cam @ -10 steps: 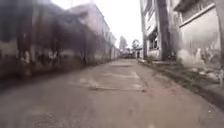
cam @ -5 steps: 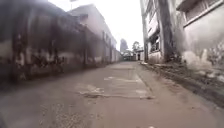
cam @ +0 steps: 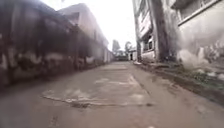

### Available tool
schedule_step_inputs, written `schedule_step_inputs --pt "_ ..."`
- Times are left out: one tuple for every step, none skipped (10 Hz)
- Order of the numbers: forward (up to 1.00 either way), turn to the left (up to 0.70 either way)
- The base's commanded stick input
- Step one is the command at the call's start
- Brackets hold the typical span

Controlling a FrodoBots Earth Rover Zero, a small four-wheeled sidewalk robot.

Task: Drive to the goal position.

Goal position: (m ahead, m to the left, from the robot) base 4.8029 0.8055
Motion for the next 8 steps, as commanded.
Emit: schedule_step_inputs --pt "0.50 0.01" --pt "0.50 0.01" --pt "0.50 0.01" --pt "0.50 0.01" --pt "0.50 0.01" --pt "0.50 0.01" --pt "0.50 0.01" --pt "0.50 0.01"
